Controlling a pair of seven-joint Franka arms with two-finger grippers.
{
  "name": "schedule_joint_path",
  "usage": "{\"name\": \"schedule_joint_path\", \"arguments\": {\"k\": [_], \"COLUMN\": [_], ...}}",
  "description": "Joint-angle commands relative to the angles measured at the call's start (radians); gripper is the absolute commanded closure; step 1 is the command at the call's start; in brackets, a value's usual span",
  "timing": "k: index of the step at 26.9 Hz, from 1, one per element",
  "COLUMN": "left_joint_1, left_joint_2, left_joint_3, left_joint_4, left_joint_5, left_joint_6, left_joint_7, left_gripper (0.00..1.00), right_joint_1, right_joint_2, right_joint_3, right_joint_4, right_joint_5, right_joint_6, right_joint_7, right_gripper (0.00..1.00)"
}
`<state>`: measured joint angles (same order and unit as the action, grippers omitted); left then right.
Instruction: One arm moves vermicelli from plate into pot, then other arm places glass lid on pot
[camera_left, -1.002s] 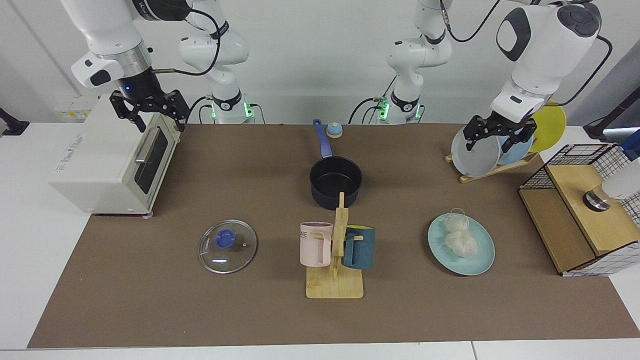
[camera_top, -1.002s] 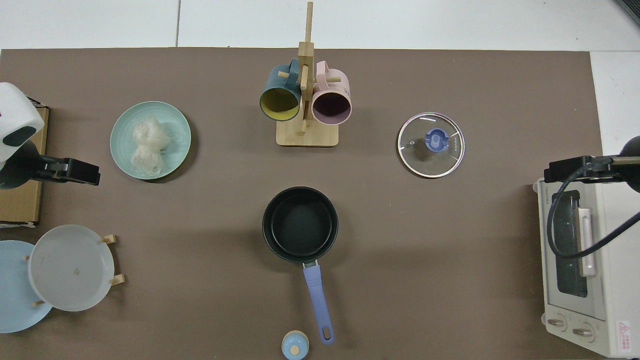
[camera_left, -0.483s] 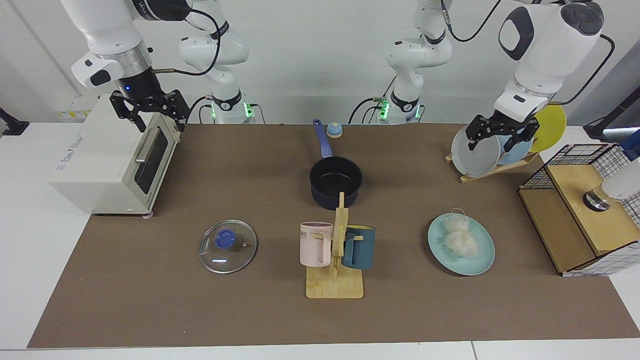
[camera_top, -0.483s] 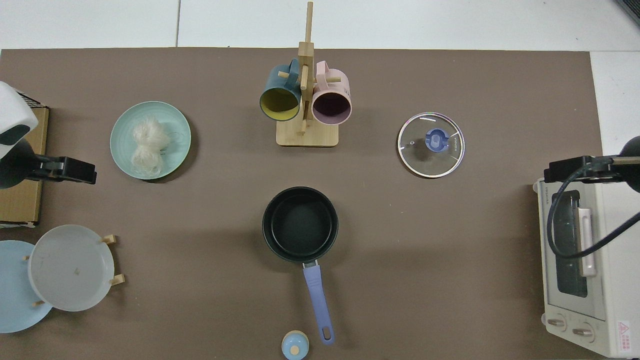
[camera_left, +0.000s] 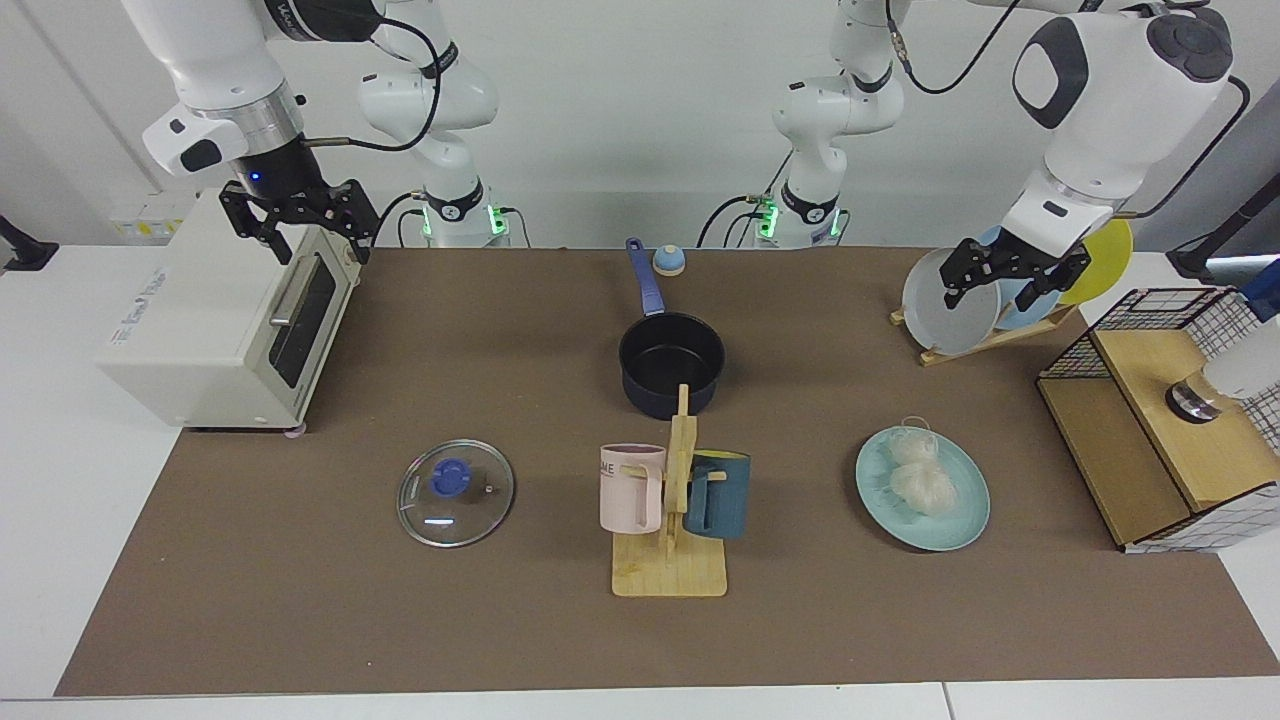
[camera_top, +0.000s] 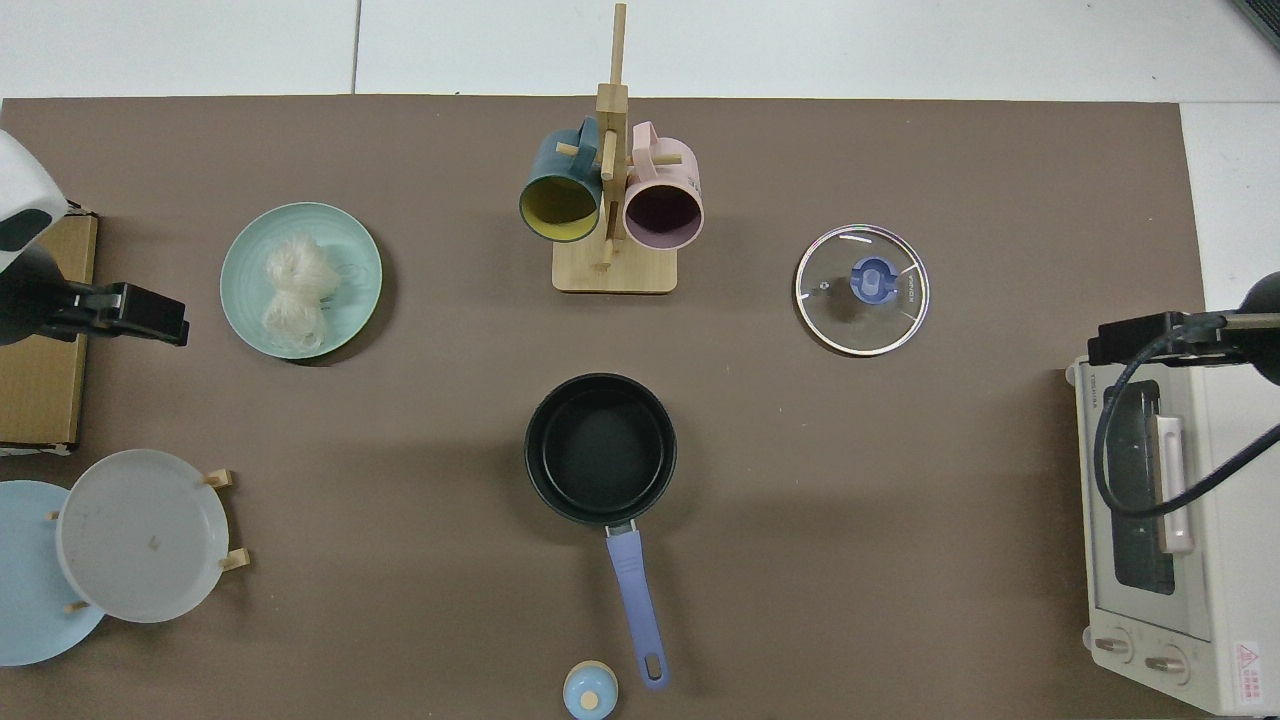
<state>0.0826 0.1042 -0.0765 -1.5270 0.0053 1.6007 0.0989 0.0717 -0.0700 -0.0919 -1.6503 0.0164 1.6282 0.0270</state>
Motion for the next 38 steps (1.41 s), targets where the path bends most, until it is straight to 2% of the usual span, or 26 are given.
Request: {"name": "schedule_joint_path", "arguments": {"k": [1, 5, 10, 13, 17, 20, 22, 31, 34, 38], "left_joint_1": [-0.017, -0.03, -0.027, -0.02, -0.012, -0.026, -0.038, -0.032, -0.027, -0.027], "left_joint_2": [0.175, 0.268, 0.311, 0.328, 0.333, 0.351, 0.359, 0.362, 0.355, 0.333], "left_joint_3": [0.015, 0.015, 0.014, 0.015, 0.018, 0.015, 0.012, 0.012, 0.012, 0.011], "left_joint_4": [0.226, 0.301, 0.306, 0.283, 0.271, 0.216, 0.177, -0.025, -0.113, -0.197], "left_joint_5": [-0.007, -0.001, -0.001, -0.007, -0.007, -0.002, 0.001, -0.001, -0.001, -0.001], "left_joint_6": [-0.09, -0.085, -0.035, 0.051, 0.061, 0.102, 0.18, 0.453, 0.556, 0.613], "left_joint_7": [-0.015, -0.016, -0.022, -0.051, -0.051, -0.067, -0.09, -0.105, -0.116, -0.107], "left_gripper": [0.01, 0.01, 0.01, 0.01, 0.01, 0.01, 0.01, 0.01, 0.01, 0.0], "right_joint_1": [-0.007, -0.006, -0.006, -0.009, -0.013, -0.007, -0.006, 0.01, 0.023, 0.043], "right_joint_2": [-0.01, -0.011, -0.01, -0.013, -0.013, -0.01, 0.001, 0.13, 0.174, 0.222], "right_joint_3": [0.003, 0.004, 0.004, 0.004, 0.004, 0.003, 0.003, 0.009, 0.009, 0.008], "right_joint_4": [-0.011, -0.013, -0.011, -0.013, -0.011, -0.003, 0.013, 0.112, 0.138, 0.144], "right_joint_5": [0.014, 0.016, 0.016, 0.014, 0.016, 0.017, 0.017, 0.011, 0.011, 0.011], "right_joint_6": [0.004, -0.022, -0.011, -0.033, -0.045, -0.034, -0.031, -0.027, 0.013, 0.07], "right_joint_7": [-0.024, -0.025, -0.024, -0.024, -0.042, -0.041, -0.038, -0.029, -0.006, 0.013], "right_gripper": [0.0, 0.0, 0.0, 0.0, 0.0, 0.0, 0.0, 0.0, 0.0, 0.0]}}
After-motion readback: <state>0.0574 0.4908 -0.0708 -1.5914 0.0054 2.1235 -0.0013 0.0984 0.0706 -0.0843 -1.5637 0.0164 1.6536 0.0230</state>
